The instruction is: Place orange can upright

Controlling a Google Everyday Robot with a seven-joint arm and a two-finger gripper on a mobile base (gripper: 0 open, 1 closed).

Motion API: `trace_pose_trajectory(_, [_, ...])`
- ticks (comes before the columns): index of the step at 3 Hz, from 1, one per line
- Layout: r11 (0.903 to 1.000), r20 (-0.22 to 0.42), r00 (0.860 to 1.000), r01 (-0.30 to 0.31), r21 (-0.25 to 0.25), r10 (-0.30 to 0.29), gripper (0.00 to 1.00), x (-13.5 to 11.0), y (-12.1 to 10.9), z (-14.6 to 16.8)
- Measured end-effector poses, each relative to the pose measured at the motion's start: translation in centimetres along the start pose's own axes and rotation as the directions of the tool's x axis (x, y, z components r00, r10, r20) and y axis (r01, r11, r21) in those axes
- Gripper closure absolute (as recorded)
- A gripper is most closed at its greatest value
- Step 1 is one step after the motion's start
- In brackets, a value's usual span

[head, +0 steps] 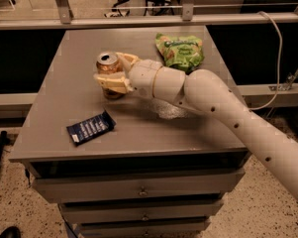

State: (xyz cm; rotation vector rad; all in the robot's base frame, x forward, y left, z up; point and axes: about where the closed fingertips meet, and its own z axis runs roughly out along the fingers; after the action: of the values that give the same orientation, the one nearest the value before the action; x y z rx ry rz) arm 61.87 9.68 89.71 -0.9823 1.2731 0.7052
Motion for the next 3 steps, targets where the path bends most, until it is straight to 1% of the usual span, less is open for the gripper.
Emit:
trace_pose_trajectory(1, [0.9997,-0.032,0.999,-0.014,-0.019,0.013,0.00,0.1,0.0,-1.1])
trace_pose_trajectory(2, [0.9982,-0.100,0.995,-0.036,-0.049,0.031,0.00,-0.4,-0.7,-3.2])
trace_pose_trajectory(3, [0.9966,-0.167,0.986,-0.035,-0.075,0.022,0.00,-2.1,-2.1,-7.1])
